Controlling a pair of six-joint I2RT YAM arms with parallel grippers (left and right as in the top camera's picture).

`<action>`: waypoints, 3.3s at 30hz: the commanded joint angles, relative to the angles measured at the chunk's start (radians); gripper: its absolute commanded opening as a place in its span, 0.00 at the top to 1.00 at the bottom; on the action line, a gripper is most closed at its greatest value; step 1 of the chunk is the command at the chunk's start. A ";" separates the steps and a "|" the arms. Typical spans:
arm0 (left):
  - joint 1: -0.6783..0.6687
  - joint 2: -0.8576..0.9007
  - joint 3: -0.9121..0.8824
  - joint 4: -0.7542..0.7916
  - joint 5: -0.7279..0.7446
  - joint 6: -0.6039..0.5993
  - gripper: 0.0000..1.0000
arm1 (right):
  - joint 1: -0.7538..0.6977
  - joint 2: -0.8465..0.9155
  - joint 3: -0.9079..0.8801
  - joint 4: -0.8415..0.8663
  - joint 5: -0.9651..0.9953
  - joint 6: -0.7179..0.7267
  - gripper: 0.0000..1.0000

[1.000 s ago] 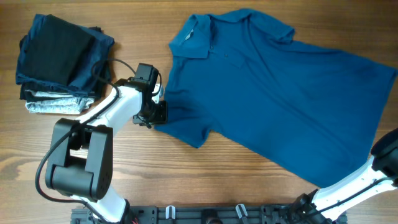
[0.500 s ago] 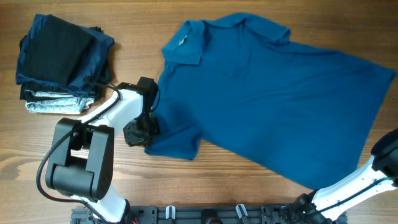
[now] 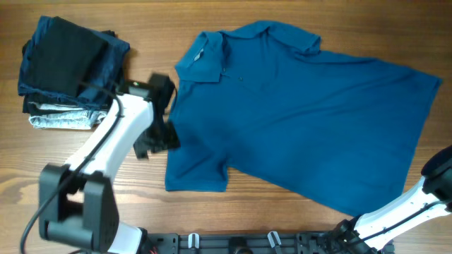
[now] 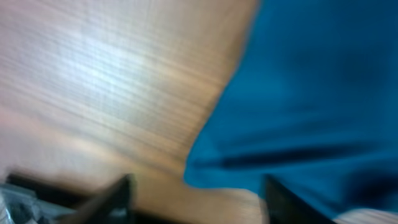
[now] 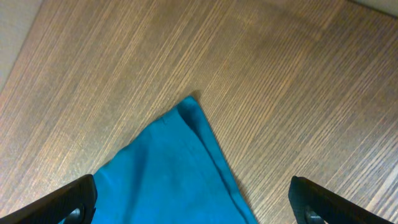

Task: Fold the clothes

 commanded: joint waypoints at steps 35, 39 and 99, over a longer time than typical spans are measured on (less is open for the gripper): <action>-0.027 0.435 0.220 0.391 -0.067 0.114 0.96 | 0.000 0.002 0.011 0.004 -0.012 -0.006 0.00; -0.030 0.234 0.233 0.406 -0.066 0.119 0.88 | 0.000 0.002 0.011 0.004 -0.012 -0.006 0.00; -0.274 0.781 0.686 1.023 0.036 1.191 0.44 | 0.000 0.002 0.011 0.004 -0.012 -0.006 0.00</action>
